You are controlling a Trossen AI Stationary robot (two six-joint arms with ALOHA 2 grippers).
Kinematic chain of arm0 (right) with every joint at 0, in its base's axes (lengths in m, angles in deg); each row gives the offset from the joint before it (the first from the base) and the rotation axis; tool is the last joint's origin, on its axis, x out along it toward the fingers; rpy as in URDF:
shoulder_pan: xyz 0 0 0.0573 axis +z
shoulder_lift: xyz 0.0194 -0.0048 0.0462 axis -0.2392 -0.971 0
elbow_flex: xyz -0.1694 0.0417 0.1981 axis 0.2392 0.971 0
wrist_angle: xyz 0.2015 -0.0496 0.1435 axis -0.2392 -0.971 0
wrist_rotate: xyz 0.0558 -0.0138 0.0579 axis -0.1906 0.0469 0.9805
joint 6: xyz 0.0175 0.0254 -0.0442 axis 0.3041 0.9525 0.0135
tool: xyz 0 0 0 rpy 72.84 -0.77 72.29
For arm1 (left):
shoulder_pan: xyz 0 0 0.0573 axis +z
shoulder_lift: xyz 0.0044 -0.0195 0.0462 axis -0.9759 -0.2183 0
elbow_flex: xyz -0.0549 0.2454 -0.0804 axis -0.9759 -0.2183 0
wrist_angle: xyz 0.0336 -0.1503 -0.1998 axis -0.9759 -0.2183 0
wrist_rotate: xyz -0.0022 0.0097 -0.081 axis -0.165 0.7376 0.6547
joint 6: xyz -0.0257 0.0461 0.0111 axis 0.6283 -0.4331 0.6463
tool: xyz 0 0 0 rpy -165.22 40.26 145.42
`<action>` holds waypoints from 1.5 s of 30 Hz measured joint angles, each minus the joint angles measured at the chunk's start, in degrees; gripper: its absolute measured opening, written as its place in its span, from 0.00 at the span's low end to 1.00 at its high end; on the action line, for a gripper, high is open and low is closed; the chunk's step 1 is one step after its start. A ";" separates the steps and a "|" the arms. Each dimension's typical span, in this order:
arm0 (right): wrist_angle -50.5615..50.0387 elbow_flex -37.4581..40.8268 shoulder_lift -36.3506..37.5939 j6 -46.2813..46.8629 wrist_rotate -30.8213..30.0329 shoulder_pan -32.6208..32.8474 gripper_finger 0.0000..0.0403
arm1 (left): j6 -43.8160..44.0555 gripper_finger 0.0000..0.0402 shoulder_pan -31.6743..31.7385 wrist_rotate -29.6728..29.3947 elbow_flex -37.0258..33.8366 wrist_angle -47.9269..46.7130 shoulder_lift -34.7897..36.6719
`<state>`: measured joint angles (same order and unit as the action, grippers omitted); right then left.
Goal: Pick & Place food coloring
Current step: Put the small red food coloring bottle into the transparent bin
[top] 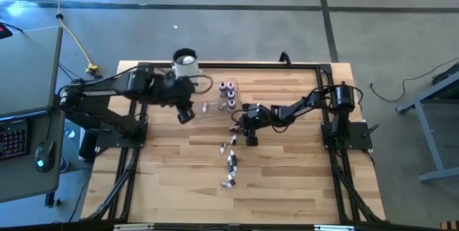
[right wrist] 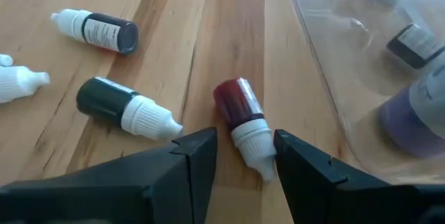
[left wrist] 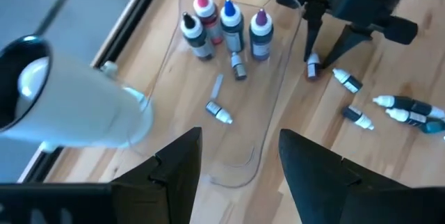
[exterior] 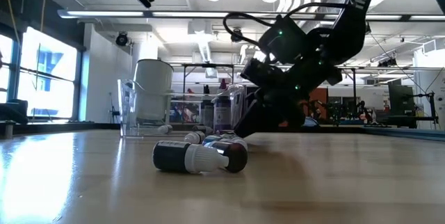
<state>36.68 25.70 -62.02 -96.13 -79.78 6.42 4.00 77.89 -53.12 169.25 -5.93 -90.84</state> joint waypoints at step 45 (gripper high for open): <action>-40.82 -47.88 -3.95 -7.40 -18.94 -3.24 0.17 | 52.25 0.47 -32.42 -22.64 -28.50 7.94 -0.39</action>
<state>-4.15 -22.18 -65.97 -103.53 -98.72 3.18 56.25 45.47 -75.76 140.75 2.00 -91.23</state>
